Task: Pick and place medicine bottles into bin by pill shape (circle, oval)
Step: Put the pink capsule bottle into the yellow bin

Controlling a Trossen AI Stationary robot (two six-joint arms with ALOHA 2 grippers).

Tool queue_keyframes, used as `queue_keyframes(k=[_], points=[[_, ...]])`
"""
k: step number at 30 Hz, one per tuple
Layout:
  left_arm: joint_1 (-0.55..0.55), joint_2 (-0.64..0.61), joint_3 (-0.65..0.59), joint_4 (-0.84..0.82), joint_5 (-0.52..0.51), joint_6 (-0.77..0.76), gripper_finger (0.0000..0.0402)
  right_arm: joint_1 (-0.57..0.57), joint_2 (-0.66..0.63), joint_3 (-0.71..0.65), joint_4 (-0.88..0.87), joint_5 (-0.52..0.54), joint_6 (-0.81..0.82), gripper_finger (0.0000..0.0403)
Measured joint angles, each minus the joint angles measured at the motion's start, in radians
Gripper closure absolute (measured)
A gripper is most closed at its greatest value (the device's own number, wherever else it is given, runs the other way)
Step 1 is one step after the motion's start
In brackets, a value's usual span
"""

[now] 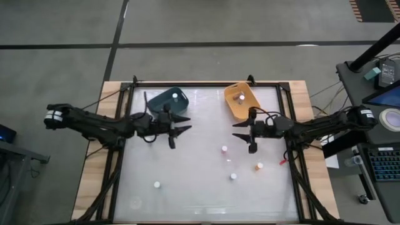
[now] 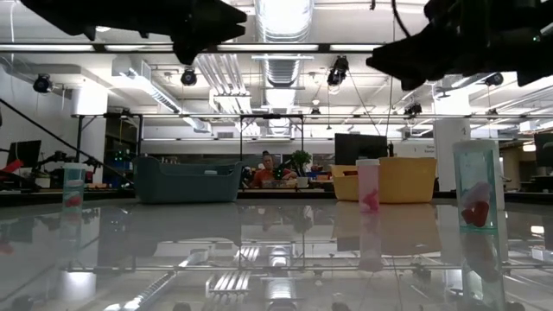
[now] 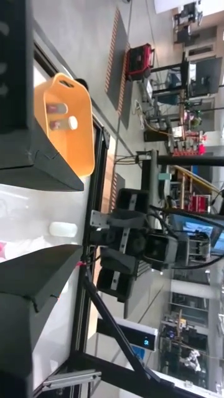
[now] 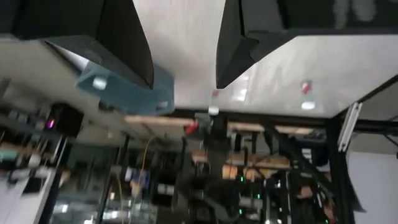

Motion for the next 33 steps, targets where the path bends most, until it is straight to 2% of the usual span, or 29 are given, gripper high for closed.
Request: queue_keyframes(k=[10,24,33], points=[[-0.018,0.182,0.151,-0.041,0.001,0.001,0.0267,0.0,-0.073,0.023,0.017,0.0,-0.105,0.0239],[-0.028,0.399,0.401,-0.366,0.02,0.002,0.0267,-0.002,-0.253,0.026,-0.024,0.001,-0.165,0.0239],[-0.03,0.555,0.567,-0.491,0.068,0.004,0.0267,-0.002,-0.287,0.027,-0.061,0.002,-0.18,0.0239]])
